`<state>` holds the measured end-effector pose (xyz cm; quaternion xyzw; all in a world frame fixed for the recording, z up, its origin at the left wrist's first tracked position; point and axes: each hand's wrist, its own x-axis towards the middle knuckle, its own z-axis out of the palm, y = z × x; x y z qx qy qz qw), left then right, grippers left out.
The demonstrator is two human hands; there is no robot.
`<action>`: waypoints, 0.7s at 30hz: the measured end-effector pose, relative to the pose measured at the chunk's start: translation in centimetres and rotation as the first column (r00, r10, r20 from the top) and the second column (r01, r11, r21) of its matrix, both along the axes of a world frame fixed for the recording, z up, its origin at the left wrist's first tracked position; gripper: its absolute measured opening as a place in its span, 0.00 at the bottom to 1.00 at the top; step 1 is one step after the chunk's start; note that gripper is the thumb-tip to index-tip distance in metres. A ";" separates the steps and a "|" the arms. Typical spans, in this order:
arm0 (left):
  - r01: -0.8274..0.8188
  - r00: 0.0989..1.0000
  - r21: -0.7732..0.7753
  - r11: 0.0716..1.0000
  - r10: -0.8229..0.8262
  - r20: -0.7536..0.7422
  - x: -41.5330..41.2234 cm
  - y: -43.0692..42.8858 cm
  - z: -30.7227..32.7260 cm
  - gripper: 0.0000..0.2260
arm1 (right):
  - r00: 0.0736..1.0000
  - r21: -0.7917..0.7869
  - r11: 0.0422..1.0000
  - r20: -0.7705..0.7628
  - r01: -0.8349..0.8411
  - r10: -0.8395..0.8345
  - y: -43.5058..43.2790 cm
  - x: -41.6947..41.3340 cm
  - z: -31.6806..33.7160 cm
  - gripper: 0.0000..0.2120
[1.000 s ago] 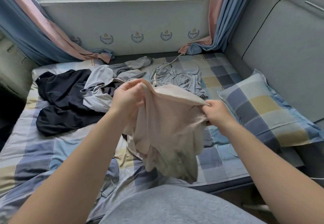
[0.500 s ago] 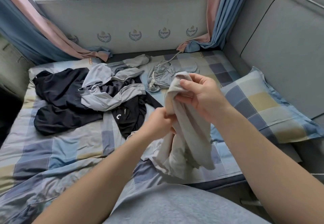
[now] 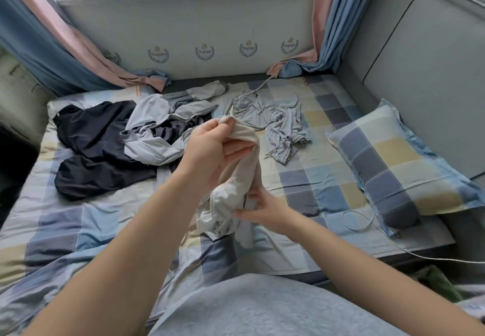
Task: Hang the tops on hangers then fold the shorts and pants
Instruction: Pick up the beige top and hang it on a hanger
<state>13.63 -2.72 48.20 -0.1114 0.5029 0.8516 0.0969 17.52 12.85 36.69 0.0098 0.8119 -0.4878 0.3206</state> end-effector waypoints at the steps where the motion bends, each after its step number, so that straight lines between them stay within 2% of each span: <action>1: 0.006 1.000 0.054 0.999 -0.007 0.009 0.0 0.1 0.2 0.08 | 1.000 0.026 1.000 0.028 -0.009 0.008 -0.3 0.4 -0.8 0.50; 3: 0.014 1.000 0.125 0.992 -0.017 0.020 0.0 0.2 0.7 0.08 | 0.999 0.031 0.999 0.040 -0.020 0.018 -0.7 0.9 -1.9 0.39; 5: 0.003 1.000 0.166 0.986 -0.009 0.030 0.1 0.3 0.9 0.07 | 0.999 -0.052 0.999 0.040 -0.017 0.019 -1.0 1.2 -2.1 0.33; 8: -0.017 0.999 0.192 0.981 0.009 0.040 0.1 0.5 0.8 0.07 | 0.997 -0.197 0.979 0.033 -0.058 0.066 -1.4 1.3 -2.0 0.33; 9: -0.015 0.999 0.198 0.980 0.007 0.042 0.1 0.7 0.7 0.07 | 0.999 -0.199 0.979 0.008 -0.051 0.053 -1.5 1.2 -2.2 0.31; 11: -0.013 0.999 0.212 0.977 0.003 0.047 0.2 1.0 0.4 0.07 | 0.995 -0.100 0.994 -0.089 0.044 -0.053 -1.4 0.8 -3.0 0.25; 14: -0.027 0.998 0.217 0.976 0.015 0.056 0.0 0.8 0.1 0.07 | 0.966 0.125 0.979 -0.225 0.159 -0.128 0.0 -0.1 -3.6 0.03; 16: -0.060 0.997 0.206 0.977 0.048 0.065 -0.4 0.3 -0.2 0.07 | 0.957 0.118 0.971 -0.229 0.208 -0.177 1.6 -0.6 -3.6 0.10; 19: -0.188 0.979 0.165 0.968 0.172 0.108 -1.3 -1.0 -1.3 0.07 | 0.917 0.037 0.948 -0.271 0.315 -0.294 4.1 -1.4 -2.7 0.12; 21: -0.266 0.953 0.080 0.961 0.249 0.174 -2.0 -1.9 -2.8 0.07 | 0.880 -0.045 0.925 -0.292 0.378 -0.374 5.7 -2.4 -1.7 0.13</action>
